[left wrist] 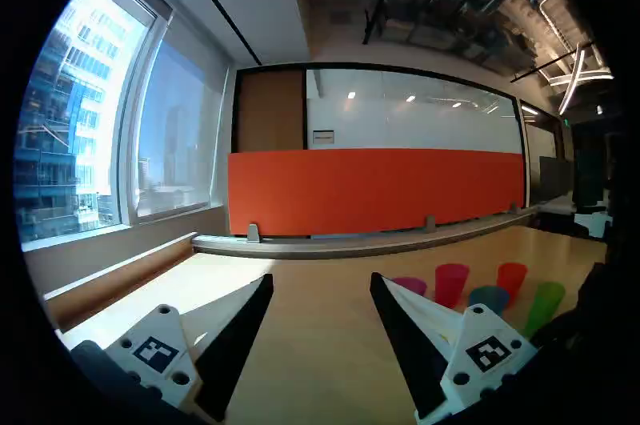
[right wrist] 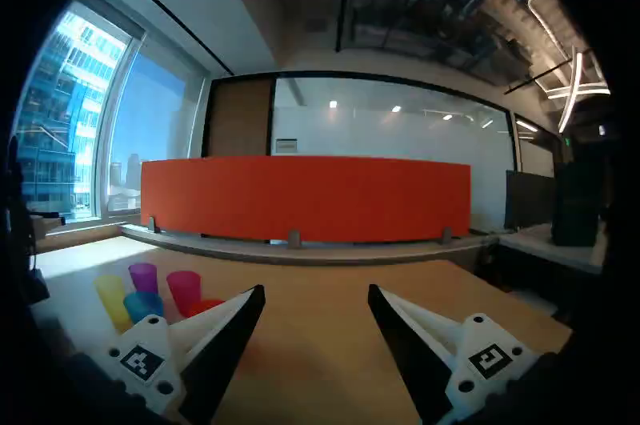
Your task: Pour water
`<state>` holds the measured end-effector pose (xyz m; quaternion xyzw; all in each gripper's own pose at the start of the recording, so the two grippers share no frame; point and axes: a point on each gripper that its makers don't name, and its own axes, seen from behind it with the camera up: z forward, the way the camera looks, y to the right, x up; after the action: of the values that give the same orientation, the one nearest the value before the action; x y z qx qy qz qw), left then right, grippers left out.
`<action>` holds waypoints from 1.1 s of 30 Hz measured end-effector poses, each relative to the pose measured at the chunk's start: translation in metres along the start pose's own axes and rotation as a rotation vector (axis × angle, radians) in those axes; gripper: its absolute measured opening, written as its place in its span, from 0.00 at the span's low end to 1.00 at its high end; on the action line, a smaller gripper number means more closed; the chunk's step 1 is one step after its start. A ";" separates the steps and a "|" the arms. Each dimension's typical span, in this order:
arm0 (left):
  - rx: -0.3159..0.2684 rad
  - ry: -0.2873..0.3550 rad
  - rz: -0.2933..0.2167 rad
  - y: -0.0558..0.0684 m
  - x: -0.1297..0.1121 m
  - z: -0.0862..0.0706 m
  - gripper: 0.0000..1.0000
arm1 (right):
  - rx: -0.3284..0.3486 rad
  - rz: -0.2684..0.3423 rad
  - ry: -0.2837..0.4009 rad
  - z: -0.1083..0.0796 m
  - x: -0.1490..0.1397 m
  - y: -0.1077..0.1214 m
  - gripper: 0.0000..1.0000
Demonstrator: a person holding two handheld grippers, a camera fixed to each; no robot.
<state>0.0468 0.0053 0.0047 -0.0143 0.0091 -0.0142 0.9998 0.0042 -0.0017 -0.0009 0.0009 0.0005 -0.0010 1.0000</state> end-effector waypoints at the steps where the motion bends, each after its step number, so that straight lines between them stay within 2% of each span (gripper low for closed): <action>1: -0.008 0.006 -0.005 0.001 0.008 0.001 0.89 | 0.003 -0.003 0.001 -0.001 0.006 -0.002 1.00; 9: -0.069 0.064 -0.001 0.012 0.073 0.007 0.89 | 0.022 -0.025 0.001 -0.003 0.055 -0.011 1.00; 14: -0.108 0.065 0.013 0.021 0.099 0.009 0.89 | 0.049 -0.005 0.006 -0.006 0.082 -0.016 1.00; 23: -0.167 0.059 0.019 0.034 0.113 0.011 0.89 | 0.128 0.021 -0.014 -0.010 0.094 -0.035 1.00; 29: -0.223 0.042 0.024 0.046 0.115 0.012 0.89 | 0.168 -0.003 -0.028 -0.010 0.094 -0.046 1.00; 33: -0.282 0.020 0.041 0.058 0.110 0.013 0.89 | 0.213 -0.013 -0.041 -0.012 0.093 -0.056 1.00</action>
<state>0.1589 0.0602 0.0142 -0.1544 0.0212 0.0077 0.9877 0.0970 -0.0574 -0.0130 0.1073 -0.0199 -0.0074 0.9940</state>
